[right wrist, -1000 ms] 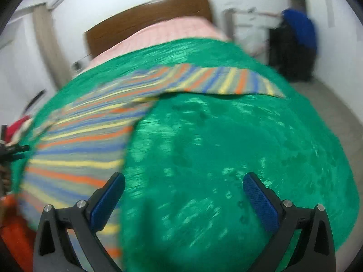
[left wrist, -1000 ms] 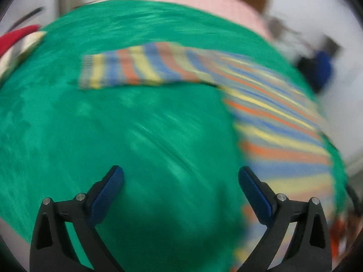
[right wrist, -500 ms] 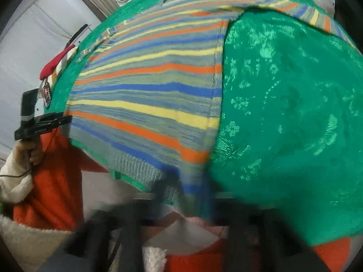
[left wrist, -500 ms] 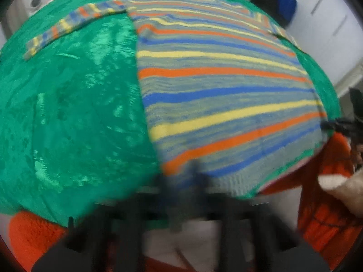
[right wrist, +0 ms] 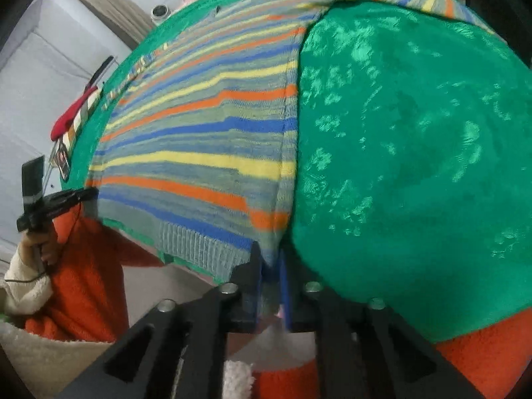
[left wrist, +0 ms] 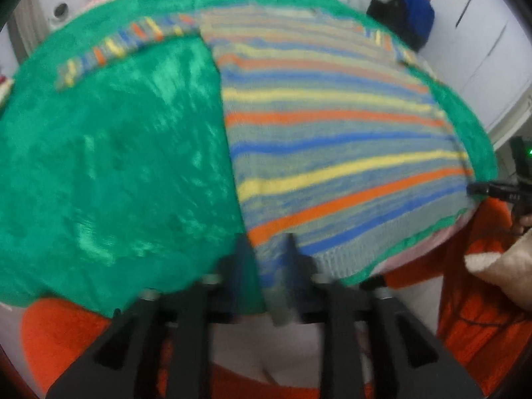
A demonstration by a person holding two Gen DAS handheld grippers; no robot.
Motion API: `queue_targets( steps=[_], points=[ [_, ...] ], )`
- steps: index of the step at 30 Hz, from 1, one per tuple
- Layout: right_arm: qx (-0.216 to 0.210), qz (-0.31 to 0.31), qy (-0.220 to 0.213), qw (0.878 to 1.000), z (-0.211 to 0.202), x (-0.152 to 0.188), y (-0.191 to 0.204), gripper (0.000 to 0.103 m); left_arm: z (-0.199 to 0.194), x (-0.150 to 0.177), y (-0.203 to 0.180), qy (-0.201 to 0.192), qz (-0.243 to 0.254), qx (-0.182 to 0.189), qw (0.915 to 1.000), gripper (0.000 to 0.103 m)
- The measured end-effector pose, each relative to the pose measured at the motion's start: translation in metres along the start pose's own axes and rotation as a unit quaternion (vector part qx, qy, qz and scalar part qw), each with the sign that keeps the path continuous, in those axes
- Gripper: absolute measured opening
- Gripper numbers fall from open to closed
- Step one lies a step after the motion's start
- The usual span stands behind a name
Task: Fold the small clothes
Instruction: 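Grasp the sweater hem with the left tool while the right tool grasps it too, then open both tools and lift them away from the sweater hem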
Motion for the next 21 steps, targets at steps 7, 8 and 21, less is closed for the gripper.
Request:
queue_targets(
  steps=[7,8,21],
  points=[
    [0.056,0.016,-0.059,0.997,-0.049,-0.01,-0.017,0.07,-0.064,-0.052,0.008,-0.16,-0.013,-0.029,0.9866,0.1],
    [0.074,0.016,-0.069,0.995,-0.056,-0.015,-0.022,0.075,-0.07,-0.063,0.012,-0.189,-0.01,-0.048,0.9808,0.1],
    [0.132,0.023,-0.14,0.981,-0.083,-0.045,-0.021,0.087,-0.09,-0.105,0.042,-0.313,-0.076,-0.265,0.909,0.103]
  ],
)
Point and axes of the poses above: each gripper's, at about its wrist camera, not at the fingertips, and z roughly the way its jaws point, y to its left, x to its underside, the point moved 7 cm from there along z, roughly the way its jaws point, and after that the axes turned 4 degrees about -z, right-handed, at the moved point
